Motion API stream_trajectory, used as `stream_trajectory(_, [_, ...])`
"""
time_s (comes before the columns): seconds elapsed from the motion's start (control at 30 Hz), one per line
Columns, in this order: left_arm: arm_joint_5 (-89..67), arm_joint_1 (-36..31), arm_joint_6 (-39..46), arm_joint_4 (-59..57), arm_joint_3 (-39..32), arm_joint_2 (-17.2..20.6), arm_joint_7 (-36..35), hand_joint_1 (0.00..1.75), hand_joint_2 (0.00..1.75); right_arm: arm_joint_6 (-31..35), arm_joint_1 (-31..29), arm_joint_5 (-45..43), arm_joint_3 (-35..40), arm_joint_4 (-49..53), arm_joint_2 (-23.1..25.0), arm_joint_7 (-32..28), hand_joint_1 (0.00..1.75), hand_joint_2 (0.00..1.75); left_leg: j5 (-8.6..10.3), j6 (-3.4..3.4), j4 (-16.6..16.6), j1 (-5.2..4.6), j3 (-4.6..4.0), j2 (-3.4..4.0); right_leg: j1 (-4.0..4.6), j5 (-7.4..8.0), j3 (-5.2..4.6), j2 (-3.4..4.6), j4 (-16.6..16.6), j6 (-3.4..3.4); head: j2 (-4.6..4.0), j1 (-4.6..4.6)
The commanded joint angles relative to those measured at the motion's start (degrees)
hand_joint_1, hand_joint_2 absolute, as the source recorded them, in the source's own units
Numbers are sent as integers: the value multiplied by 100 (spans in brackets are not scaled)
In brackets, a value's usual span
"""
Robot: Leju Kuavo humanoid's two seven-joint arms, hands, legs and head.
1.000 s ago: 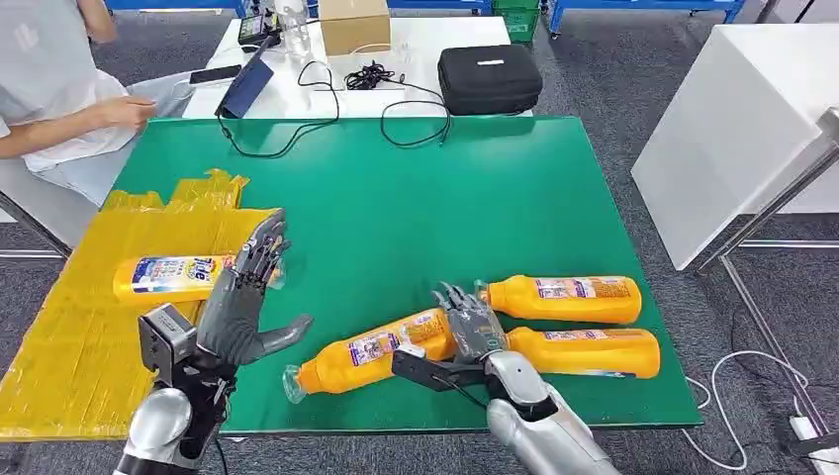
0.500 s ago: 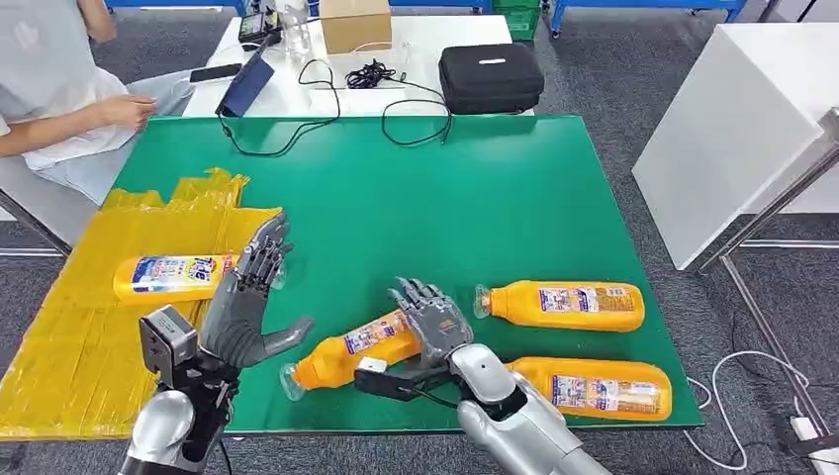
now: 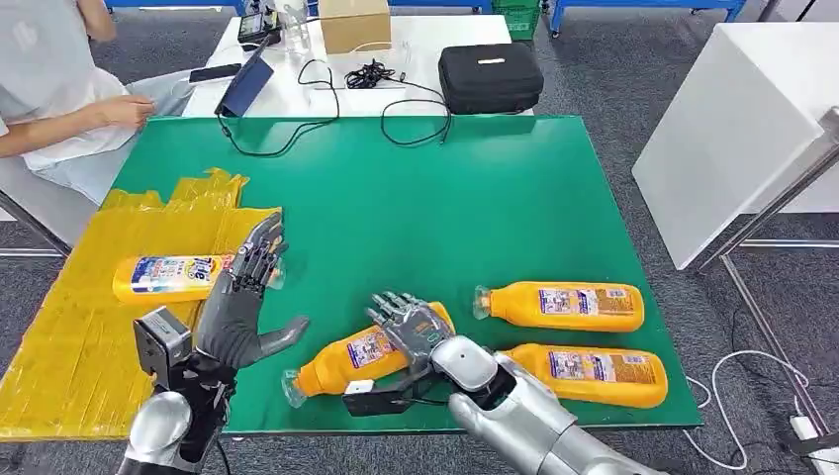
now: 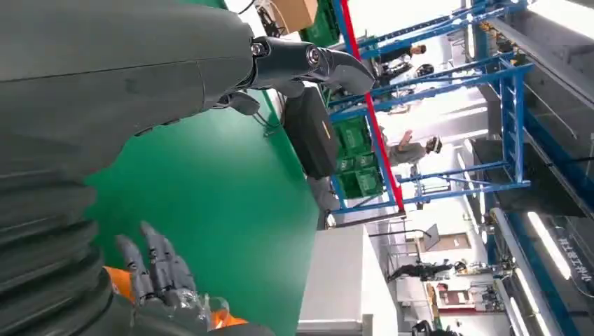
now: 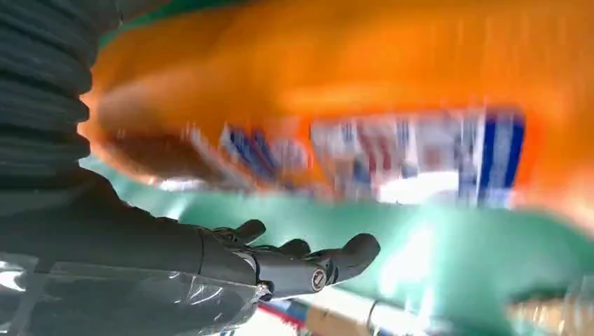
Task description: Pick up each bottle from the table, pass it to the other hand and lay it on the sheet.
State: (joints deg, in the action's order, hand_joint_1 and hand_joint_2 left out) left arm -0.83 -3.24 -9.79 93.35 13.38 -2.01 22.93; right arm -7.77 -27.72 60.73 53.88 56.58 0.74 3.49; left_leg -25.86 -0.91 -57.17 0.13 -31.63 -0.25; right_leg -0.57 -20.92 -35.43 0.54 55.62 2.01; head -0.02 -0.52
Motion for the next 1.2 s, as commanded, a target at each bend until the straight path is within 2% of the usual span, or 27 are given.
stream_trajectory(0.03, [153, -461, 21, -619, 183, -19, 5, 0, 175, -465, -761, -1146, 227, -1912, 34, -302, 16, 175, -2, 3, 2, 3, 13, -15, 5, -5, 20, -21, -6, -4, 0, 0])
stream_trajectory(0.07, [162, -469, 26, -616, 202, -25, 4, 0, 175, -429, -770, -1164, 198, -2037, 42, -224, 86, 175, 0, 2, 4, -1, 15, -10, 1, -4, 17, -15, -5, -2, 0, -4])
stream_trajectory(0.1, [184, -485, 36, -611, 244, -12, -12, 0, 175, -377, -772, -1252, 117, -2238, 74, -180, 140, 175, 1, 3, 6, 2, 19, -16, 4, -4, 24, -22, -10, -4, 0, 0])
stream_trajectory(0.13, [204, -495, 42, -618, 268, -5, -23, 0, 175, -397, -780, -1323, 71, -2351, 85, -203, 166, 175, 2, 2, 7, 0, 18, -20, 2, -4, 23, -24, -9, -3, 0, 0])
stream_trajectory(0.17, [224, -529, 50, -660, 292, -6, -38, 0, 175, -364, -790, -1333, 65, -2442, 83, -206, 175, 175, 1, 3, 8, 4, 22, -23, 6, -4, 30, -30, -14, -5, 0, -2])
stream_trajectory(0.47, [264, -574, 75, -750, 369, -10, -60, 0, 175, -181, -737, -1439, -63, -2508, 117, -170, 175, 175, 3, 2, 5, 0, 50, -20, 4, -2, 53, -25, -12, -2, 0, -2])
stream_trajectory(0.6, [117, -498, 251, -639, 440, -15, -215, 0, 175, 1032, -404, -1560, -755, -2103, 194, 182, 175, 175, 3, -1, 6, -3, 62, -16, 1, -3, 63, -18, -11, -1, 0, -2])
stream_trajectory(0.7, [-54, -417, 327, -522, 630, 23, -339, 0, 175, 2190, 274, -1758, -1620, -721, 24, -149, 175, 175, 2, 2, 5, 2, 53, -27, 7, -4, 60, -32, -15, -4, 0, 0])
stream_trajectory(0.73, [-65, -395, 331, -498, 684, 25, -356, 0, 175, 2129, 370, -1715, -1702, -461, -39, -127, 175, 175, 2, 1, 4, 1, 49, -25, 5, -4, 56, -29, -11, -3, 0, -2])
stream_trajectory(0.8, [-126, -347, 388, -479, 797, 17, -425, 0, 175, 2509, 666, -1636, -2165, 188, -56, -273, 175, 175, -2, 0, 1, 1, 43, -29, 6, -9, 52, -32, -8, -3, 0, -2])
stream_trajectory(0.87, [-151, -341, 434, -487, 847, 18, -431, 0, 175, 2473, 718, -1610, -2259, 338, -85, -283, 175, 175, -2, -2, -1, -5, 28, -12, -2, -4, 35, -12, 0, 0, 0, 0])
stream_trajectory(1.2, [-151, -360, 431, -498, 844, 29, -431, 0, 175, 2448, 703, -1594, -2278, 261, -49, -297, 175, 175, -3, -1, -1, -3, -2, -5, -1, -2, 0, -9, -1, 1, 0, -2])
